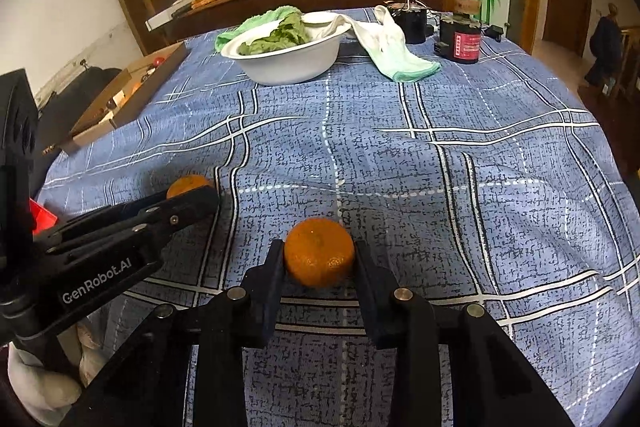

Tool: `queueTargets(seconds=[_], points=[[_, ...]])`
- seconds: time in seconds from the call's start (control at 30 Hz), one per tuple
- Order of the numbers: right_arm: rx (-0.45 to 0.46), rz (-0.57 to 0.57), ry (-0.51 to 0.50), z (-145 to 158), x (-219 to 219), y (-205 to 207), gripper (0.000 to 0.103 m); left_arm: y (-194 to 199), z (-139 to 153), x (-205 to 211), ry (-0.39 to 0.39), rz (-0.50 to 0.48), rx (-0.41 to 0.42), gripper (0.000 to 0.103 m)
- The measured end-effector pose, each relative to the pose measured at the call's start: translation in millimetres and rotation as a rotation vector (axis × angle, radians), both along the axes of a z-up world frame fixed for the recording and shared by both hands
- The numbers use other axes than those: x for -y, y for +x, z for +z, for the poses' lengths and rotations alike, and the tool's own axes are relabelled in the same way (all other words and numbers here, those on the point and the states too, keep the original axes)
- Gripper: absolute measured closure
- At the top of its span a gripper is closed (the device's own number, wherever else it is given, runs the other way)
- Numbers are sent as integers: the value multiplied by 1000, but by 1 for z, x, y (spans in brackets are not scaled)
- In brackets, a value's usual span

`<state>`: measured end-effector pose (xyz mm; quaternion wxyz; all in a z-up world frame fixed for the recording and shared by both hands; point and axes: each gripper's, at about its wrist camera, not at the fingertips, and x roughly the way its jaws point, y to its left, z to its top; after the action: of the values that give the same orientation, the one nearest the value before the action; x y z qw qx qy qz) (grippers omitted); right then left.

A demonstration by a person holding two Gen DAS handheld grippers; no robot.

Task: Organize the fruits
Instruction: 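Lift both mandarins and carry them over the red tray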

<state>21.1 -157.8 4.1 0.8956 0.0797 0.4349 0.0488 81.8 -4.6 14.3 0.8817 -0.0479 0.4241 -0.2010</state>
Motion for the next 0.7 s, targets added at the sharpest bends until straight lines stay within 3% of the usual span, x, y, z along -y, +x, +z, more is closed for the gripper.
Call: queueTargets(seconds=[0.23, 0.43, 0.63, 0.7], points=[[49, -22, 12, 5, 4, -2, 68, -4, 14, -11, 38, 67, 54, 73], [55, -29, 34, 5, 7, -3, 68, -42, 37, -28, 98, 116, 106, 73], [63, -29, -40, 8, -3, -7, 68, -83, 46, -59, 76, 185, 76, 73], [55, -9, -20, 13, -9, -14, 68, -98, 50, -67, 78, 203, 71, 73]])
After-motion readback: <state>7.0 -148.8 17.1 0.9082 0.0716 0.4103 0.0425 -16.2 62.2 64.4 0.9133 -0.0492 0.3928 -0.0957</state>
